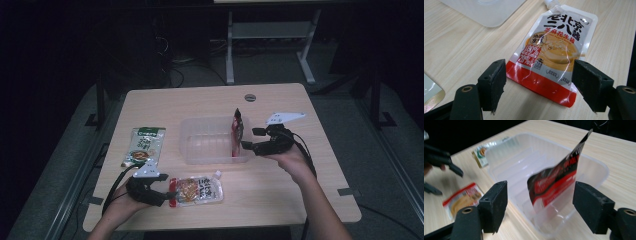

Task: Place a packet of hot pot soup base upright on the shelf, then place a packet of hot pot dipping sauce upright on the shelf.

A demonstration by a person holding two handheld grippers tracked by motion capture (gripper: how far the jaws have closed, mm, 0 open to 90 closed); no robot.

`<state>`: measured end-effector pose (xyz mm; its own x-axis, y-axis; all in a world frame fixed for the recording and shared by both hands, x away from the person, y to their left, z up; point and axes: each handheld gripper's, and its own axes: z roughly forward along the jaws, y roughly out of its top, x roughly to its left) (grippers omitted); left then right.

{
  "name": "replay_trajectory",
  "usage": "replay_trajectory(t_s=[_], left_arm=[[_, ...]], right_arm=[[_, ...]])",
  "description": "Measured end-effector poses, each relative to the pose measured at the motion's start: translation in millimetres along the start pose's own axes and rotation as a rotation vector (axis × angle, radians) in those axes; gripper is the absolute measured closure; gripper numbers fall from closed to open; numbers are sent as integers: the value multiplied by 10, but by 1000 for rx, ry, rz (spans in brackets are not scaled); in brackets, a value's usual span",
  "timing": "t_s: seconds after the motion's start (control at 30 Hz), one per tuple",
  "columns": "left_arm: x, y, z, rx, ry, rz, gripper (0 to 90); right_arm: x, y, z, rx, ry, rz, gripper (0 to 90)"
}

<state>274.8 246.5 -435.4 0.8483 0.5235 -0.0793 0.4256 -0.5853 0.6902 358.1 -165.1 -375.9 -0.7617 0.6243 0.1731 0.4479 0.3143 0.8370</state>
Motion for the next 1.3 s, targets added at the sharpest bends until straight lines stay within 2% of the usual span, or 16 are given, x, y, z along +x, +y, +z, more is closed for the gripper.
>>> replay_trajectory(t_s=[0.23,0.43,0.5,0.57,0.67,0.9,0.97,1.03,1.17,1.3], left_arm=[[-12,4,11,-8,-1,3,274],[-29,7,28,-5,-8,11,274],[-42,9,34,-1,-14,5,274],[-40,11,34,5,-15,19,274],[-42,13,33,9,-16,24,274],[-70,24,45,11,-22,22,275],[-67,30,47,15,-23,37,275],[-78,33,52,13,-29,29,280],[-76,37,51,7,-33,32,304],[-57,61,37,-12,-28,31,362]], right_arm=[[110,-143,-94,37,9,-64,264],[172,-313,-148,57,22,-60,268],[198,-375,-157,59,35,-58,269],[230,-445,-172,75,53,-58,268],[288,-535,-199,101,54,-80,268],[384,-768,-257,129,60,-67,260],[401,-831,-268,144,53,-62,256],[416,-888,-280,154,54,-54,251],[442,-982,-297,162,71,-34,239],[443,-1016,-272,164,52,-37,234]])
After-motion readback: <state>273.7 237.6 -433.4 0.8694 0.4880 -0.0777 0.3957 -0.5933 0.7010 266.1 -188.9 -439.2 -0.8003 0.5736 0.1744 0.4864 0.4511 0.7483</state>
